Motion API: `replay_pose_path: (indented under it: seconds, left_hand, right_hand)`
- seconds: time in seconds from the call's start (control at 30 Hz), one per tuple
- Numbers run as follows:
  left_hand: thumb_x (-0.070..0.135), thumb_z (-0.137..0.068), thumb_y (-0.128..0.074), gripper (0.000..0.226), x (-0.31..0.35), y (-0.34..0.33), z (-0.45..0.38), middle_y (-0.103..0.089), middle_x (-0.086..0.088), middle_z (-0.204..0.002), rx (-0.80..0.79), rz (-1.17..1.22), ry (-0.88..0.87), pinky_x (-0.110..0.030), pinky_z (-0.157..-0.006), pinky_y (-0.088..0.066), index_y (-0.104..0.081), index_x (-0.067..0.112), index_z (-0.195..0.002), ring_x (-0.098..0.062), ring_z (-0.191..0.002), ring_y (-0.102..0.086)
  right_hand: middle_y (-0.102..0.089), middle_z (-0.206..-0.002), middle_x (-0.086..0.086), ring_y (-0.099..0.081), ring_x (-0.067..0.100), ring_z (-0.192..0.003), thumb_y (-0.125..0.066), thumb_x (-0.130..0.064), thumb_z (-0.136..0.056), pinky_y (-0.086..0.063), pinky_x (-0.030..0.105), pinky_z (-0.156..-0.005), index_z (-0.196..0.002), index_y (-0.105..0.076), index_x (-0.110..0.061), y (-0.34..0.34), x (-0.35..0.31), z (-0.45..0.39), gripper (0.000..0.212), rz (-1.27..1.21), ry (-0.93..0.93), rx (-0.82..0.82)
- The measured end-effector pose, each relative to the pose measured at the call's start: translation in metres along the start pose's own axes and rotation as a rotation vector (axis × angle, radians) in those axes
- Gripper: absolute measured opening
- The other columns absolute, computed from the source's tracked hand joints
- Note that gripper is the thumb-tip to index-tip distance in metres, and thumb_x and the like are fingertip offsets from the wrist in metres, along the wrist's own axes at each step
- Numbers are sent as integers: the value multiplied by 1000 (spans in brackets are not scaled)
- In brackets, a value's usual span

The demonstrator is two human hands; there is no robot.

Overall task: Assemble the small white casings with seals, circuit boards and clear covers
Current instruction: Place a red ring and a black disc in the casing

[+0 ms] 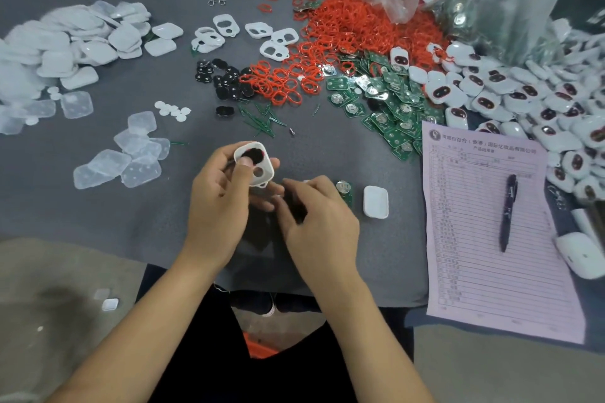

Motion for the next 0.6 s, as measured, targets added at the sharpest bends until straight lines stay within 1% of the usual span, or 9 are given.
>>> replay_pose_path:
  seconds: [0.07, 0.13, 0.2, 0.27, 0.33, 0.37, 0.47, 0.53, 0.6]
  left_hand:
    - [21, -106, -47, 19, -1, 1, 0, -79, -7, -106, 17, 13, -2, -22, -46, -45, -65, 27, -109, -14, -55, -57]
    - [25, -106, -51, 16, -1, 2, 1, -79, -6, -106, 34, 14, -4, -20, -47, -42, -66, 30, -107, -10, -53, -48]
    - [23, -106, -55, 12, 0, 2, 1, -79, -4, -101, 48, 19, -13, -21, -52, -49, -65, 28, -109, -12, -57, -60]
    - [16, -106, -56, 13, 1, 1, 1, -77, -7, -96, 38, 85, 18, -25, -62, -58, -64, 25, -110, -25, -71, -76]
    - [13, -105, -58, 12, 1, -2, 2, -77, -10, -95, 1, 130, 65, -27, -68, -61, -63, 22, -110, -33, -82, -79]
    - [12, -105, -58, 10, 1, -3, 3, -78, -10, -95, -17, 111, 74, -26, -66, -61, -63, 19, -110, -33, -82, -79]
    - [14, -103, -62, 10, 3, -4, 7, -78, -2, -91, -59, -88, 10, -21, -57, -54, -67, 17, -111, -18, -71, -76]
    - [17, -103, -62, 16, 3, -7, 9, -76, 7, -84, -106, -234, -43, -16, -57, -49, -72, 22, -115, -7, -62, -67]
    - [16, -103, -63, 15, 3, -10, 9, -76, 7, -81, -138, -266, -36, -15, -62, -52, -73, 21, -114, -8, -64, -69]
  right_hand:
    - [-62, -102, -10, -62, 10, -93, -68, -37, -96, -45, 30, -62, -111, -77, -32, -2, -5, 1, 18, 43, 37, -1]
    - [-62, -101, -12, -62, 8, -92, -69, -35, -96, -46, 31, -62, -103, -76, -33, -2, -5, 1, 10, 27, 43, 3]
    - [-60, -100, -15, -59, 5, -88, -70, -33, -95, -49, 31, -65, -97, -70, -34, -1, 1, 0, 3, -24, 13, -5]
    - [-60, -97, -16, -60, 5, -86, -68, -29, -97, -48, 27, -70, -97, -64, -34, 3, 7, 1, 6, -181, -14, 23]
    - [-63, -91, -13, -63, 12, -82, -64, -24, -100, -49, 25, -71, -98, -59, -32, 9, 14, 1, 10, -430, -84, 68]
    - [-66, -88, -11, -65, 15, -79, -64, -22, -101, -51, 28, -70, -97, -59, -31, 13, 18, 0, 11, -532, -124, 91]
    - [-72, -84, -3, -70, 17, -73, -68, -13, -98, -57, 35, -58, -95, -69, -25, 19, 27, 1, 12, -766, -201, 120]
    - [-75, -84, 1, -72, 15, -76, -67, -8, -99, -59, 31, -56, -97, -73, -17, 19, 29, 2, 11, -907, -230, 108]
    - [-75, -86, 2, -73, 14, -77, -66, -3, -99, -59, 27, -56, -101, -72, -12, 20, 31, 2, 11, -997, -253, 108]
Point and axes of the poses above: each hand's wrist, its own z-axis away from the middle knuckle, its own y-axis out of the back of the hand, x = y × z, the point moved 6 cm from there along -z, towards the middle knuckle
